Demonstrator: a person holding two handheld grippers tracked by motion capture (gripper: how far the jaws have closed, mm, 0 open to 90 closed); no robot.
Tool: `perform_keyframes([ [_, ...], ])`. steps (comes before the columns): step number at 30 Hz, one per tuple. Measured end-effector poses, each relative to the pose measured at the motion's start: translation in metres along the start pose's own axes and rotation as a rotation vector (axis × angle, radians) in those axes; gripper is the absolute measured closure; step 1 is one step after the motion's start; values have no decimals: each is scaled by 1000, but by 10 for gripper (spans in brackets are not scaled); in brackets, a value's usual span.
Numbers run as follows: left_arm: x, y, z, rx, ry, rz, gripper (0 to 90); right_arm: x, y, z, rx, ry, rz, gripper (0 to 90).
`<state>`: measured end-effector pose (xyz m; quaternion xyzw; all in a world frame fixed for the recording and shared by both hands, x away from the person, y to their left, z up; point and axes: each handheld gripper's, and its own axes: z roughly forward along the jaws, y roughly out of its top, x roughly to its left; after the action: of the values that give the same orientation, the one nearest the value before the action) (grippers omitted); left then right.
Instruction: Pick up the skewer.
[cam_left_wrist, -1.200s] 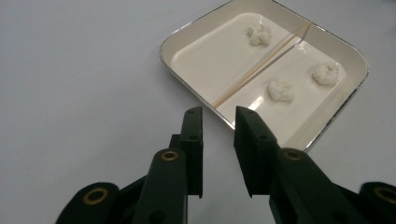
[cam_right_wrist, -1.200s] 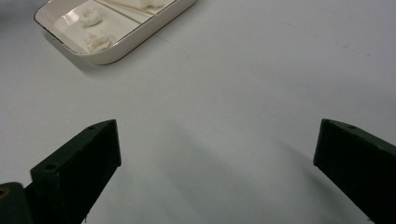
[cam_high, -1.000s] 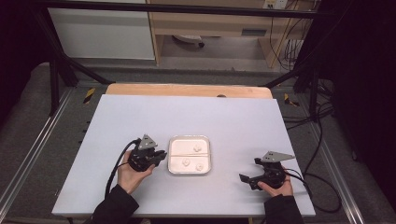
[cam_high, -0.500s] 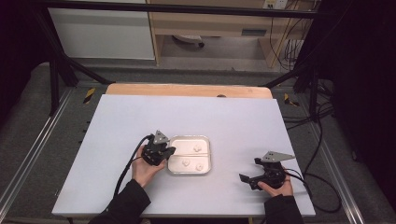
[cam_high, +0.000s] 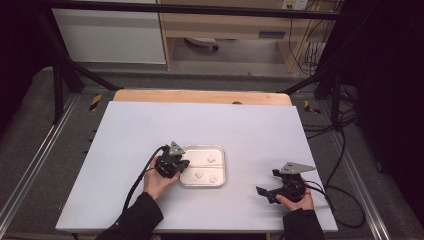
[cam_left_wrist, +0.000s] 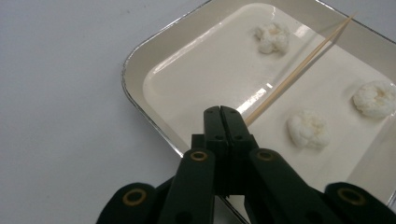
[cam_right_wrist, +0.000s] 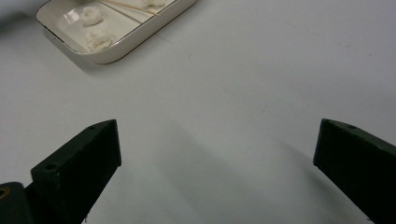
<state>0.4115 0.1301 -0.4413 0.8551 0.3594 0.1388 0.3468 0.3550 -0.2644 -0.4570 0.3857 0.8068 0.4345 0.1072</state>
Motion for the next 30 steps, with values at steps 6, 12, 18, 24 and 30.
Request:
perform_keyframes([
  [6,-4,-1,-2,4,-5,29,898,0,0,0,1,1,0,14],
  [12,-3,4,-6,-11,-22,76,880,0,0,0,1,2,1,14],
  [18,-6,12,-4,-4,-56,118,899,0,0,0,1,2,1,14],
  [24,-15,13,3,17,-73,142,900,0,0,0,2,4,0,14],
  [30,-19,16,10,9,-81,137,900,0,0,0,1,5,-2,14],
])
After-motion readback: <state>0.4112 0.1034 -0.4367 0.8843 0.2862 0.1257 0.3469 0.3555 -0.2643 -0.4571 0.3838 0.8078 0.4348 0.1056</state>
